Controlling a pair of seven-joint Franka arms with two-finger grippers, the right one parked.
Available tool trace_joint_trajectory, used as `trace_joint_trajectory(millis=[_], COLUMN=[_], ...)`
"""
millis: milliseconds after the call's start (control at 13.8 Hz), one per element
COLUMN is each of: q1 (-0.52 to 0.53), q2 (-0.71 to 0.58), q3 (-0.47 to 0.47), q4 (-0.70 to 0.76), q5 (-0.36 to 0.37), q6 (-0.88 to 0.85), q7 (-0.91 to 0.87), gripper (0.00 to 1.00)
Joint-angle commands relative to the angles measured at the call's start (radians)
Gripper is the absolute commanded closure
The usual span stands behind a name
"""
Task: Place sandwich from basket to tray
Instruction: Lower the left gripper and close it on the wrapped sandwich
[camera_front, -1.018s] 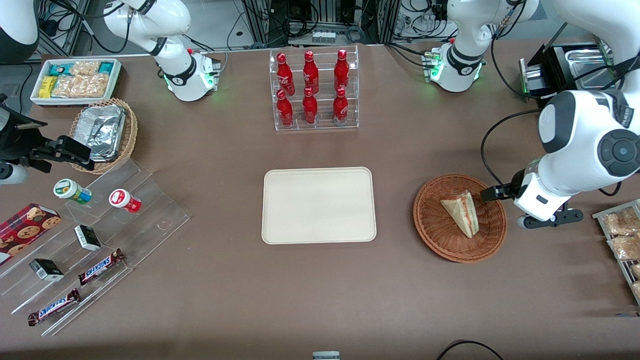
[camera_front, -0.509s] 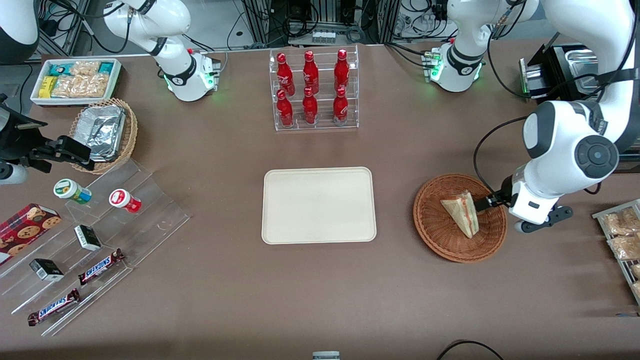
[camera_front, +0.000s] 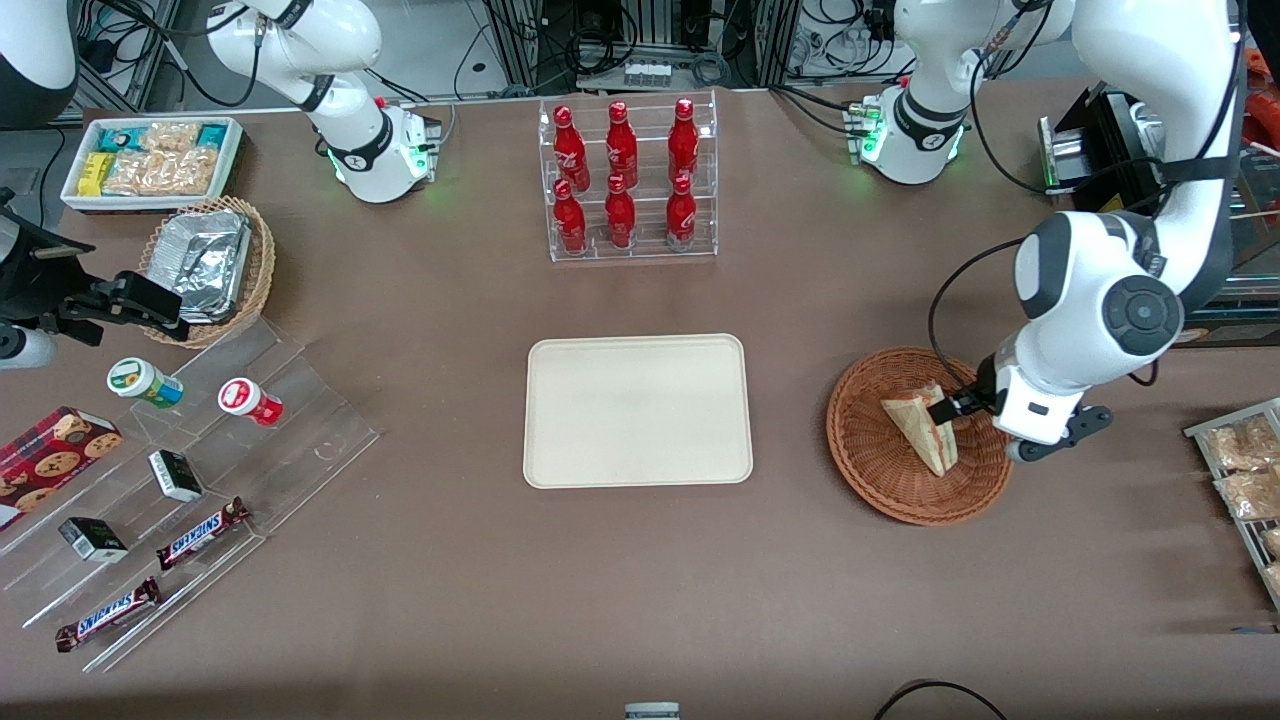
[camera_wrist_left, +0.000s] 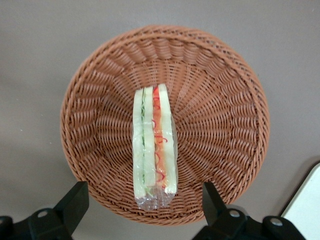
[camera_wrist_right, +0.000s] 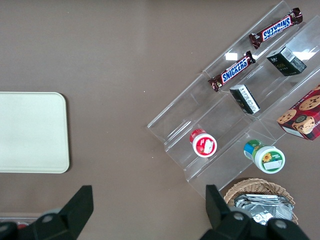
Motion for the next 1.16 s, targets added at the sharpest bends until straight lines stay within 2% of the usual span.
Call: trace_joint_trajectory(millis=[0, 436, 1018, 1091], q1=[-0.007, -0.007, -0.007, -0.009], q2=[0.014, 0.066, 0.103, 0.105], q3=[-0.004, -0.010, -0.010, -0.010], q4=[-0.012, -0.018, -0.079, -0.079], q5=[0.012, 0.016, 0.016, 0.016], q6=[0.021, 0.025, 0.143, 0.143], q7=[-0.023, -0.025, -0.066, -0.068], gripper=[0.00, 0.00, 0.00, 0.04])
